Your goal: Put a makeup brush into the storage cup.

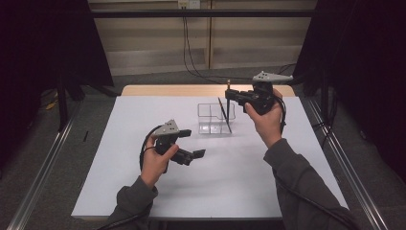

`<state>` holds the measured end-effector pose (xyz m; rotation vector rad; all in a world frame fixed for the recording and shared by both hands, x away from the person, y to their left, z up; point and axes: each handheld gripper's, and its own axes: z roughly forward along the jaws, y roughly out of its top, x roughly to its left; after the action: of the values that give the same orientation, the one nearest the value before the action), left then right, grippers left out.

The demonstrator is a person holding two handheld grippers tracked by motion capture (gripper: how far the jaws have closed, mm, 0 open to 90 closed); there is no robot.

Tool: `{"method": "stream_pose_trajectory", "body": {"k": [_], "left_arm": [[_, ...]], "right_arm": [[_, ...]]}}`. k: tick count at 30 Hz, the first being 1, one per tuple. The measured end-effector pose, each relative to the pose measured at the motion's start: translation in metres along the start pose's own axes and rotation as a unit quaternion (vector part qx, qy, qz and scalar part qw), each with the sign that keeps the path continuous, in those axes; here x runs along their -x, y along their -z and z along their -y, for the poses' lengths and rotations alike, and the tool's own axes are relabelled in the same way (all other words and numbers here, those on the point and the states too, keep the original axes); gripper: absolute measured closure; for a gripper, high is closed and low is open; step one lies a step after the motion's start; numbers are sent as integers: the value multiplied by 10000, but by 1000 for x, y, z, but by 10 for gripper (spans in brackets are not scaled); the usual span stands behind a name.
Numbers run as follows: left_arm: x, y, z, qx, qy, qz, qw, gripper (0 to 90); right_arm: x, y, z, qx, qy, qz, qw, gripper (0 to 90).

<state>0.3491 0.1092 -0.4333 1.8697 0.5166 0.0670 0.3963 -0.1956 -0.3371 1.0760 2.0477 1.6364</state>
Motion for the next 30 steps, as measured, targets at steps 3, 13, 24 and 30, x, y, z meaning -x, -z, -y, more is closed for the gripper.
{"method": "stream_pose_trajectory", "body": {"k": [3,13,24,30], "left_arm": [[0,0,0,-25,-28,9,10000,3],[-1,0,1,-52,-21,14,10000,4],[-2,2,1,-24,-18,-5,10000,4],[-1,1,2,-10,2,10,10000,5]], "right_arm": [[2,-1,-1,8,1,22,10000,846],[7,-5,-3,56,-10,42,10000,846],[11,-11,-6,81,-44,48,9999,847],[12,-12,-9,93,-10,71,9999,846]]}}
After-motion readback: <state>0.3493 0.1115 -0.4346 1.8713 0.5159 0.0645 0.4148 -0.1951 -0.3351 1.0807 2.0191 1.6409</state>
